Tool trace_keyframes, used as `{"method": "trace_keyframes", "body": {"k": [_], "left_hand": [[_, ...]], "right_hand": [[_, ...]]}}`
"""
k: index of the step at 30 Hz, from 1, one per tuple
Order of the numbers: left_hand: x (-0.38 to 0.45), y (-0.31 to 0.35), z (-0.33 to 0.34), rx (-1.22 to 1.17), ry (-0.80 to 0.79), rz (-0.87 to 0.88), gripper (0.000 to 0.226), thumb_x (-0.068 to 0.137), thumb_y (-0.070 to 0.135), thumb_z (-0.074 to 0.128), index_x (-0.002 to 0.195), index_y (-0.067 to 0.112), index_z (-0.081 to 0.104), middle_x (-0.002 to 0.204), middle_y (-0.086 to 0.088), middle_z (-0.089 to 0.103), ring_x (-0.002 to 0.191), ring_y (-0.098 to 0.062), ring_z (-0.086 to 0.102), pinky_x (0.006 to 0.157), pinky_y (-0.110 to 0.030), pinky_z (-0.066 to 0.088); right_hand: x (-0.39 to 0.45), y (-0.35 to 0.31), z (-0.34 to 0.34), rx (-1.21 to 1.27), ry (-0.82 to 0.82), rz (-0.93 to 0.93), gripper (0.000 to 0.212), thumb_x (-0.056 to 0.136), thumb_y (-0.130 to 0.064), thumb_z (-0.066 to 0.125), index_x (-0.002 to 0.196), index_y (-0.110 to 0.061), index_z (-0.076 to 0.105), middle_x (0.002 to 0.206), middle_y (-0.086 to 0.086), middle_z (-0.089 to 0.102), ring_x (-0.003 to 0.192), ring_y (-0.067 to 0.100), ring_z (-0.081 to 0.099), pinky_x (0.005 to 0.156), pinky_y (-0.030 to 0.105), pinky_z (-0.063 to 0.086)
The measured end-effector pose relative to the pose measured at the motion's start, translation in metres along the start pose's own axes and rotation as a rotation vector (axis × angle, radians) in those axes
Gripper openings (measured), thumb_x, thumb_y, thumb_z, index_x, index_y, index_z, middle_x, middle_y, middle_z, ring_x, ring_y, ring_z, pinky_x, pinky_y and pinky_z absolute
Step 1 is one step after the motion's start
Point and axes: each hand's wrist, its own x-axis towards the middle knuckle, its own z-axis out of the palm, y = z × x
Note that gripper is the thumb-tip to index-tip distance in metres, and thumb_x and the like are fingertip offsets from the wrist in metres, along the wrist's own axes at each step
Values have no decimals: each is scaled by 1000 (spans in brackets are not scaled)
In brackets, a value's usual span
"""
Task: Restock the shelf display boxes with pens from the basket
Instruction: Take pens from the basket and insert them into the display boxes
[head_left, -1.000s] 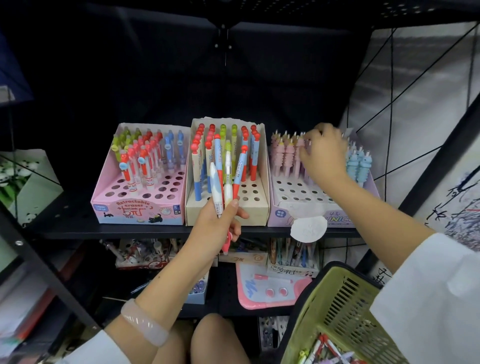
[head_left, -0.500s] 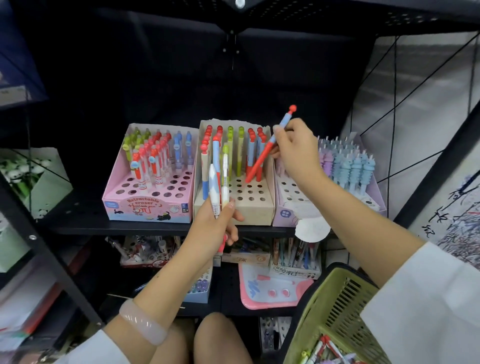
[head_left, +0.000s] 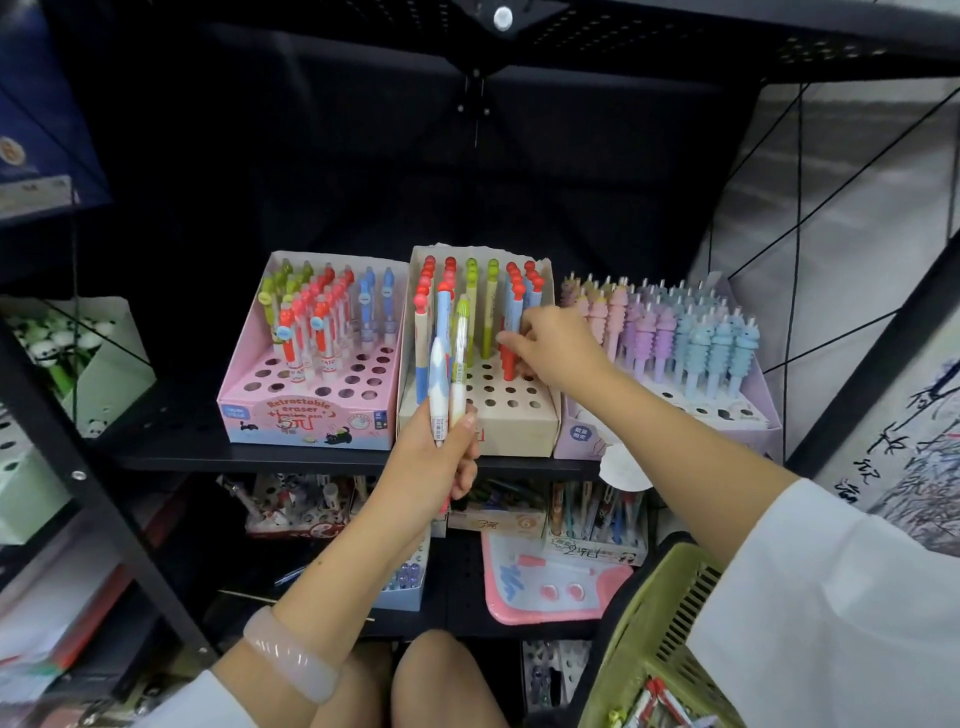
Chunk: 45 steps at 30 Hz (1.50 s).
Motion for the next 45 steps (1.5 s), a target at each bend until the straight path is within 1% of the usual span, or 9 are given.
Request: {"method": "trace_keyframes", "body": {"k": [3, 6, 12, 21, 26, 29, 33, 41, 45], "left_hand": [[0, 1, 0, -13, -1, -10, 17, 97, 24, 44, 86, 15, 52, 49, 12, 51, 39, -3, 41, 33, -14, 28], [1, 0, 1, 1, 6, -17, 18, 97, 26, 44, 85, 14, 51, 50, 11, 50, 39, -3, 42, 33, -14, 28], [3, -1, 8, 37, -23, -12, 21, 98, 27, 42, 86, 12, 50, 48, 10, 49, 39, -4, 42, 35, -16, 29], [3, -4, 9, 24, -30, -28, 19, 97, 29, 44, 93, 13, 54, 55, 7, 51, 43, -6, 43, 36, -18, 30], [4, -7, 10, 20, -38, -52, 21, 96, 33, 45, 87, 17, 57, 54, 3, 50, 44, -8, 42, 37, -20, 28], [4, -7, 12, 4, -39, -60, 21, 95, 34, 46, 83, 22, 57, 56, 2, 51, 45, -10, 42, 37, -20, 27], [2, -7, 16, 5, -54, -50, 24, 95, 36, 44, 83, 21, 58, 56, 1, 52, 45, -10, 42, 38, -20, 28], [-4, 2, 1, -107, 54, -4, 18, 98, 23, 43, 95, 18, 60, 58, 6, 59, 41, -6, 47, 34, -15, 33], [-3, 6, -4, -150, 84, 12, 18, 97, 28, 44, 97, 23, 62, 72, 2, 70, 39, -6, 46, 32, -16, 32]], "right_hand": [[-6, 12, -6, 105, 204, 16, 25, 93, -29, 55, 97, -6, 64, 69, -4, 59, 62, 0, 53, 55, 5, 37], [-7, 38, -22, 85, 442, 96, 22, 96, -14, 46, 105, -3, 61, 91, 11, 66, 81, 20, 58, 64, 18, 39], [14, 77, -42, -390, 233, 80, 53, 87, 5, 39, 139, -6, 39, 146, 13, 37, 135, 27, 32, 108, 40, 23], [7, 94, -34, -480, 174, 59, 47, 85, 7, 41, 130, -6, 52, 136, 12, 49, 127, 25, 41, 111, 38, 18], [-12, 53, -33, -75, 479, -73, 27, 90, -2, 44, 111, -4, 62, 115, 10, 58, 106, 20, 53, 91, 24, 37], [-30, 11, -26, 378, 223, -46, 15, 95, -20, 49, 104, -19, 60, 92, -11, 61, 81, -5, 56, 70, 8, 45], [-43, -15, -15, 662, -169, 40, 5, 93, -25, 55, 90, -25, 58, 72, -8, 66, 63, -1, 62, 64, 20, 54], [-21, -24, -24, 863, 119, 149, 17, 94, -8, 45, 85, -18, 56, 69, -1, 61, 58, 6, 59, 58, 18, 52], [-17, -32, -21, 1062, -46, 91, 21, 93, -5, 43, 88, -17, 60, 71, -3, 69, 66, 6, 64, 58, 18, 52]]}}
